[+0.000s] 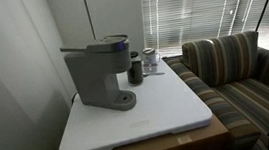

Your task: Open the coffee maker lid

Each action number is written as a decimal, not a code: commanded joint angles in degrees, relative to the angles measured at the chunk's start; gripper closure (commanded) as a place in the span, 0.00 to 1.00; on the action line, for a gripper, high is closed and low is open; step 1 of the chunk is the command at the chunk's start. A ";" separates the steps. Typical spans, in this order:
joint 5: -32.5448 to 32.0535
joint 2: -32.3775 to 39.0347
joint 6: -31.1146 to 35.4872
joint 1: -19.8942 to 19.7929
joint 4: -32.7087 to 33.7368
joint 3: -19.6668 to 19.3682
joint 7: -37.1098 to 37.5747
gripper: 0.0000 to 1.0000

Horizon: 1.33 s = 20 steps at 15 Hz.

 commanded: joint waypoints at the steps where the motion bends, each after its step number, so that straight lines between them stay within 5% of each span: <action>1: -0.59 0.20 -0.21 1.28 0.16 -1.04 0.46 0.00; 10: -1.28 0.25 -1.51 1.01 1.02 -0.49 1.94 0.00; 20: 0.84 14.84 -0.45 0.44 12.59 -5.52 -0.81 0.00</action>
